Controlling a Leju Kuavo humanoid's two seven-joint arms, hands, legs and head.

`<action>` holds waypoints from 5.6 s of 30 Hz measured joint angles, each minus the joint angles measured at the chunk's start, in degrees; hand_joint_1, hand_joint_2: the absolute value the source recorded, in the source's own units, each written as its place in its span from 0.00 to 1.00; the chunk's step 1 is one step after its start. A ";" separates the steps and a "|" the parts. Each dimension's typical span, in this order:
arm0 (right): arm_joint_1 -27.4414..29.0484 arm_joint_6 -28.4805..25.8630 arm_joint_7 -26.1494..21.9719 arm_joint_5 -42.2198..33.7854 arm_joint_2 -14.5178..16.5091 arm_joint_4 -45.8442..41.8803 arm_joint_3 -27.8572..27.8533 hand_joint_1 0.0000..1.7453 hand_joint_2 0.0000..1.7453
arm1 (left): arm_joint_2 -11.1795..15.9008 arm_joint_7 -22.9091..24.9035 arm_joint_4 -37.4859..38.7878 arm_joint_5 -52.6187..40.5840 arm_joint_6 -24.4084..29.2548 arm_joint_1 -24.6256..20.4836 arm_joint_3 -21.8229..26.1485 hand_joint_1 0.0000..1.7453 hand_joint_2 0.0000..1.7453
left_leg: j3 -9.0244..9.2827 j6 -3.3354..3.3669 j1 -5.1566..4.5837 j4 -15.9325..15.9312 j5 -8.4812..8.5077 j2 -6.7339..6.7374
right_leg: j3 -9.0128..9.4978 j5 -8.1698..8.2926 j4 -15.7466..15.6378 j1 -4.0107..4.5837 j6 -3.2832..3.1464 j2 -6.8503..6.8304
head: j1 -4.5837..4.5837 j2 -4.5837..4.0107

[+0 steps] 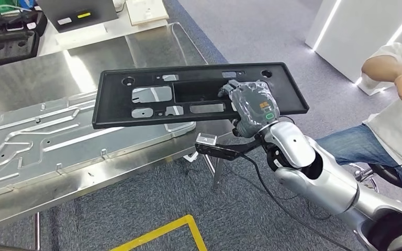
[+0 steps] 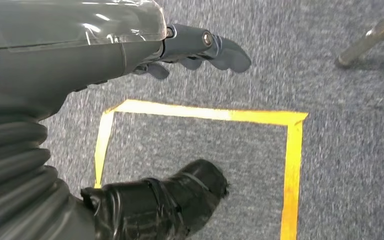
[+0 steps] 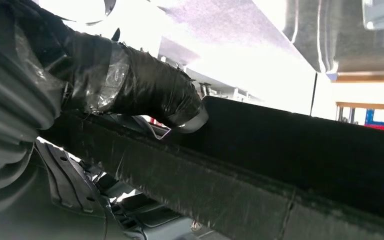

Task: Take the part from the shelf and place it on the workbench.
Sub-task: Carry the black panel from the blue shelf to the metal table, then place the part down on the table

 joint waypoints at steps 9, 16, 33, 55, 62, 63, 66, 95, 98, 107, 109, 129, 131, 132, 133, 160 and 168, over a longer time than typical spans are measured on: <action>0.06 -0.01 -0.01 0.00 0.01 0.00 -0.29 1.00 1.00 | 0.10 0.02 0.00 -0.13 -0.01 -0.14 0.01 0.00 1.00 | 0.95 1.11 -0.51 -4.08 3.93 2.35 | 1.39 -0.91 -0.40 0.63 -0.06 -2.27 | 0.02 0.00; 0.07 0.00 -0.02 0.99 0.01 0.01 -0.69 1.00 1.00 | 0.10 0.00 0.00 -0.28 -0.03 -0.08 -0.01 0.00 1.00 | 3.04 2.69 -0.36 -7.67 4.65 1.52 | -1.15 -4.70 5.44 0.81 1.38 -1.02 | 0.08 -0.01; 0.72 1.07 -0.62 1.32 0.01 3.05 -1.10 1.00 1.00 | 0.07 0.31 0.00 -0.93 -0.20 -0.14 0.00 0.00 1.00 | -4.39 -0.46 0.03 7.90 -2.61 0.87 | 1.28 -0.30 -0.97 0.50 -0.83 -0.49 | -0.07 0.00; 2.99 1.49 -0.67 -0.04 -0.06 8.44 -2.33 1.00 1.00 | 0.15 0.43 0.00 -0.93 -0.31 -0.04 0.02 0.00 1.00 | 5.06 2.05 -0.56 -6.14 1.49 0.35 | -1.53 1.74 0.51 0.58 1.30 -0.33 | 0.07 -0.01; 3.53 1.81 -0.46 0.65 -0.10 11.95 -2.42 1.00 1.00 | 0.07 0.48 0.00 -1.04 -0.28 -0.13 0.02 0.00 1.00 | 1.42 0.03 -0.30 1.67 -2.54 0.76 | 0.07 0.90 -0.74 0.38 -0.62 -0.31 | -0.04 0.00; 3.69 1.80 -0.45 0.67 -0.10 12.52 -2.44 1.00 1.00 | 0.08 0.52 0.00 -1.05 -0.29 -0.14 0.02 0.00 1.00 | -0.94 -0.22 -0.17 5.53 -3.78 0.87 | 0.24 0.72 -0.74 0.38 -0.75 -0.35 | -0.06 0.00; 4.55 1.77 -0.45 0.68 -0.10 14.45 -2.48 1.00 1.00 | 0.07 0.69 0.00 -1.09 -0.36 0.09 0.01 0.00 1.00 | -4.90 -0.36 0.07 9.46 -2.53 1.04 | 1.02 0.03 -0.73 0.38 -0.77 -0.36 | -0.07 0.00; 7.05 0.66 -1.78 -1.68 1.03 23.88 -2.98 0.00 0.00 | 0.12 2.36 0.00 -1.42 1.28 -0.13 0.02 0.00 0.00 | -4.87 -0.81 -0.10 9.52 -3.57 0.99 | 0.50 0.67 -0.80 0.55 -0.79 -0.26 | -0.03 0.00; 6.13 0.69 -1.80 -2.73 1.51 22.47 -2.41 0.00 0.00 | -0.07 2.99 0.00 -1.49 2.48 -0.03 0.02 0.00 0.00 | -2.77 -0.55 0.01 4.85 0.14 1.06 | 0.75 0.52 -0.79 0.61 -0.78 -0.27 | -0.03 0.00; 2.73 -2.73 -2.67 -9.09 2.50 15.80 -1.20 0.00 0.00 | -0.27 6.73 0.00 -2.05 8.61 -0.17 0.02 0.00 0.00 | 3.50 2.31 -0.24 -7.68 4.47 1.15 | -0.60 -2.52 2.66 0.74 1.07 -0.25 | 0.09 0.00; 2.10 -3.07 -2.67 -9.33 2.62 14.48 -0.85 0.00 0.00 | -0.33 7.25 0.00 -2.03 9.09 -0.19 0.02 0.00 0.00 | 3.55 2.64 -0.33 -7.70 4.45 1.16 | -3.94 -6.01 9.99 0.82 1.19 -0.24 | 0.11 0.00; 0.22 -5.61 -2.50 -9.68 3.17 7.34 0.16 0.00 0.00 | -0.64 8.16 0.00 -2.03 11.61 -0.01 0.02 0.00 0.00 | 0.82 -0.12 0.11 2.51 -0.78 1.09 | -0.27 1.11 -0.06 0.83 -0.84 -0.45 | 0.04 0.00; 0.29 -6.79 -2.51 -9.98 3.17 6.98 0.12 0.00 0.00 | -0.66 8.19 0.00 -2.03 12.19 -0.13 0.02 0.00 0.00 | 4.46 0.52 -0.22 -4.14 1.25 1.07 | -0.32 1.38 -0.17 0.96 -0.44 -0.45 | 0.05 0.00; 0.42 -7.50 -2.55 -10.27 3.17 6.81 0.07 0.00 0.00 | -0.66 8.19 0.00 -2.03 12.48 -0.17 0.02 0.00 0.00 | 5.10 0.75 -0.42 -5.51 1.48 1.06 | -0.36 1.58 -0.29 0.96 -0.14 -0.46 | 0.05 0.00; 0.67 -8.38 -2.64 -10.72 3.17 6.63 -0.04 0.00 0.00 | -0.67 8.20 0.00 -2.01 12.74 -0.18 0.02 0.00 0.00 | 5.15 0.92 -0.59 -5.69 1.65 1.06 | -0.39 1.82 -0.48 0.95 0.24 -0.46 | 0.05 0.00; 19.99 -46.38 -8.84 -38.01 7.47 -10.09 -17.42 0.00 0.00 | -1.50 8.09 0.17 1.74 14.13 0.19 0.06 0.00 0.00 | 3.00 0.17 0.04 2.13 -1.74 1.17 | -0.19 0.74 -0.03 1.20 -1.00 -0.68 | 0.03 0.00; 26.12 -46.89 -25.30 -55.36 19.52 -18.60 -31.85 0.00 0.00 | -1.74 8.21 0.20 1.85 14.04 0.13 0.10 0.00 0.00 | 7.65 2.88 -0.47 -8.76 1.98 1.69 | -1.47 -1.37 1.84 1.06 0.97 -0.39 | 0.05 -0.01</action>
